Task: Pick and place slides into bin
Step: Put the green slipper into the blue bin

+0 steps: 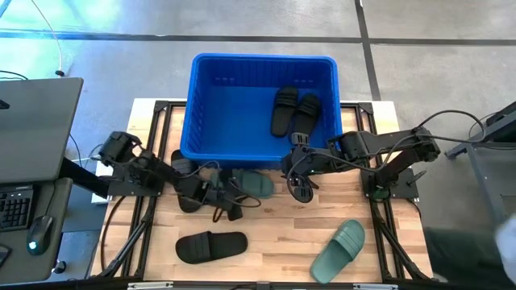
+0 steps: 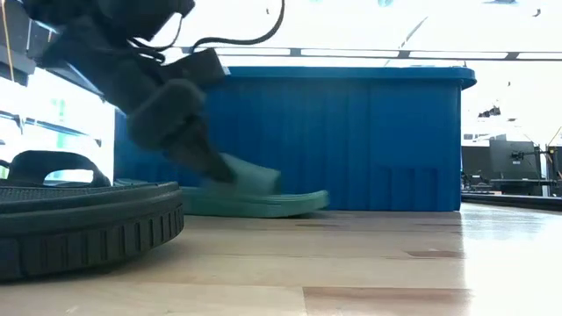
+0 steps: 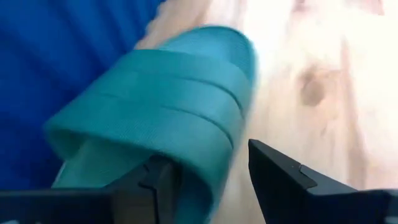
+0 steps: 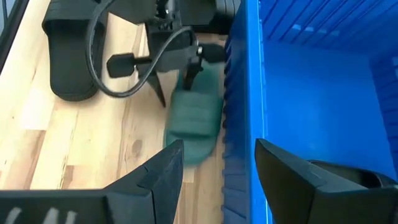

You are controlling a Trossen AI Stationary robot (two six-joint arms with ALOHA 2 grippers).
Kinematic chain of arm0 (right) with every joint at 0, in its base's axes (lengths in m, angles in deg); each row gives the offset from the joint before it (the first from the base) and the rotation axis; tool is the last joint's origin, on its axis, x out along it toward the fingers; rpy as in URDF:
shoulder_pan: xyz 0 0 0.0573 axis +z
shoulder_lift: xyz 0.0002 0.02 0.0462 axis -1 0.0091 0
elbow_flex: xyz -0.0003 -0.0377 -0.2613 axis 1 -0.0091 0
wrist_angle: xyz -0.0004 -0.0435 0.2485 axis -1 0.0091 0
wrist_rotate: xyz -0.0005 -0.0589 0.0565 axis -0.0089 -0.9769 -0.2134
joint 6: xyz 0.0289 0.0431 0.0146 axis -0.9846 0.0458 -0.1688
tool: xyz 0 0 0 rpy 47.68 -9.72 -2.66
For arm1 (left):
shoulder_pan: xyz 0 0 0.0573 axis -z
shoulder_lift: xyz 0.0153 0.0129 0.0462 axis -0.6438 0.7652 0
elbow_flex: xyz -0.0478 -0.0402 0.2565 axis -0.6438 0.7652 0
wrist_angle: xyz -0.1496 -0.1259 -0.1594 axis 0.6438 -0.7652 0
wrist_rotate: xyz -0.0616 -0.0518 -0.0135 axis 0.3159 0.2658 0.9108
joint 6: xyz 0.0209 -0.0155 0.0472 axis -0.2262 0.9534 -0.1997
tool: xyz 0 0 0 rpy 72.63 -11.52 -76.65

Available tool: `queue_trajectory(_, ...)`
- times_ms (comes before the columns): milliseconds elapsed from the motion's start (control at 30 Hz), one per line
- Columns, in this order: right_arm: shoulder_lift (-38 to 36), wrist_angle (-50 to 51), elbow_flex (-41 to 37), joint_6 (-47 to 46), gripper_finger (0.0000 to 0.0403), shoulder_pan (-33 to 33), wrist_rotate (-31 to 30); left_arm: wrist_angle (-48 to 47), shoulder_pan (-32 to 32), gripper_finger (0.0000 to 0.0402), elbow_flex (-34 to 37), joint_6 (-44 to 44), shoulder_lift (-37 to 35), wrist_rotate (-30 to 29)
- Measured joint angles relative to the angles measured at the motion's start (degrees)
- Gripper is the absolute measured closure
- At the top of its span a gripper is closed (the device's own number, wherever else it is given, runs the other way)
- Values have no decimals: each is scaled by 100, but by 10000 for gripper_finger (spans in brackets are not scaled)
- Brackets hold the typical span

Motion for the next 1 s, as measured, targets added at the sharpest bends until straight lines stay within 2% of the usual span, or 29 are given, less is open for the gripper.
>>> queue_trajectory(133, 0, 9, 0, -25, 215, 0, 0, 487, -48, 269, -62, -298, 109, 249)
queue_trajectory(300, 0, 56, 0, -39, 215, 0, 0, 460, 113, 376, -410, -723, 115, 342)
queue_trajectory(333, 0, 65, 0, -41, 215, 0, 0, 459, 119, 387, -498, -793, 115, 383)
queue_trajectory(600, 0, 285, 0, -185, 215, 2, -1, 193, 396, 396, -1404, -1536, 115, 317)
queue_trajectory(700, 0, 683, 0, -619, 215, 25, -5, -523, 558, 396, -2001, -1805, 115, 239)
queue_trajectory(833, 0, 1369, 0, -1217, 215, 313, -133, -2085, 759, 397, -3007, -2022, 115, -312)
queue_trajectory(1000, 0, 2297, 0, -2392, 215, 1025, -1050, -4409, 905, 399, -4453, -2140, 113, -1404)
